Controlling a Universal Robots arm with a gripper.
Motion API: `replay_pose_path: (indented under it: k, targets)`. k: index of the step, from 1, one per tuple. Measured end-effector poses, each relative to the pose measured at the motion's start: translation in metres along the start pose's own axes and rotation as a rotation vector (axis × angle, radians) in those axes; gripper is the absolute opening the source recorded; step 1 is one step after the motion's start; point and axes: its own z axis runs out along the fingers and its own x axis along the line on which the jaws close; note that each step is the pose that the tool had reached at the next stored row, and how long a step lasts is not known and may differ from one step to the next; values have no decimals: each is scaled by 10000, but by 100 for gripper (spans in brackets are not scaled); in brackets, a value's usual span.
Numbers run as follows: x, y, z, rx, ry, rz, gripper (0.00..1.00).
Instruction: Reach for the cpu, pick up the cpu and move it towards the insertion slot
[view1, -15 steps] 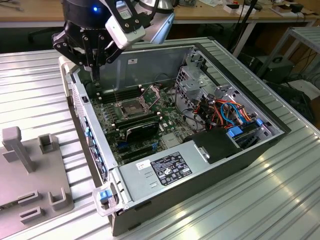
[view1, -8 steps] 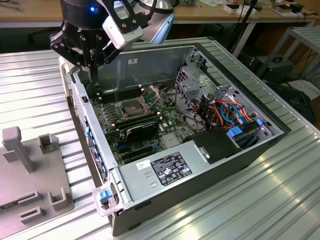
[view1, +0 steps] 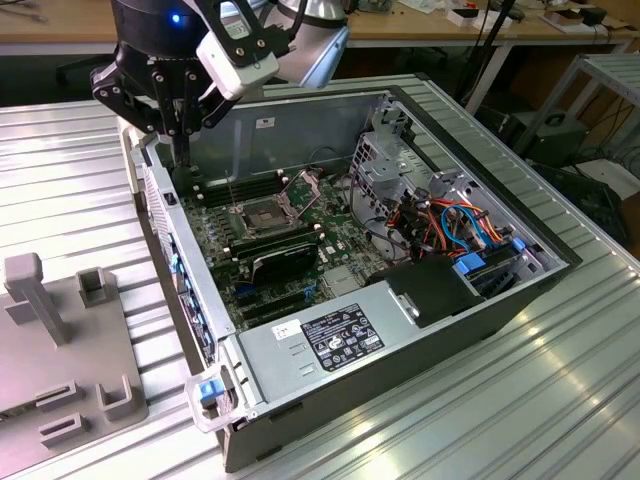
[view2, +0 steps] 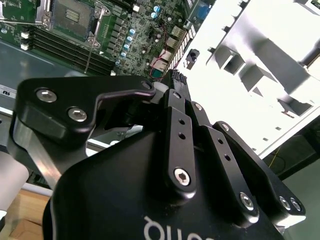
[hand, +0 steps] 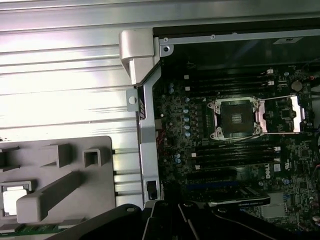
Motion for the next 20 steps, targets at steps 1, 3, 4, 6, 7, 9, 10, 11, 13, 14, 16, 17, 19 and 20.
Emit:
replay_pose_path:
  k: [1, 3, 4, 6, 7, 9, 10, 11, 13, 14, 16, 17, 19, 20]
  targets:
    - [4, 0, 0, 0, 0, 0, 11]
    - [11, -1, 0, 0, 1, -1, 11]
    - [13, -1, 0, 0, 2, -1, 11]
    - [15, -1, 0, 0, 1, 0, 11]
    - [15, -1, 0, 0, 2, 0, 11]
    - [15, -1, 0, 1, 1, 0, 11]
    - [19, -2, 0, 0, 1, 2, 11]
    - [25, -2, 0, 0, 2, 3, 11]
    - [35, -3, -1, 1, 2, 1, 11]
    - [41, -3, -1, 0, 2, 1, 11]
    - [52, -4, -1, 0, 1, 1, 11]
    - [57, -4, -1, 0, 1, 0, 11]
    - [71, -5, -1, -1, 0, 0, 11]
    - [78, -6, -1, 0, 2, 0, 11]
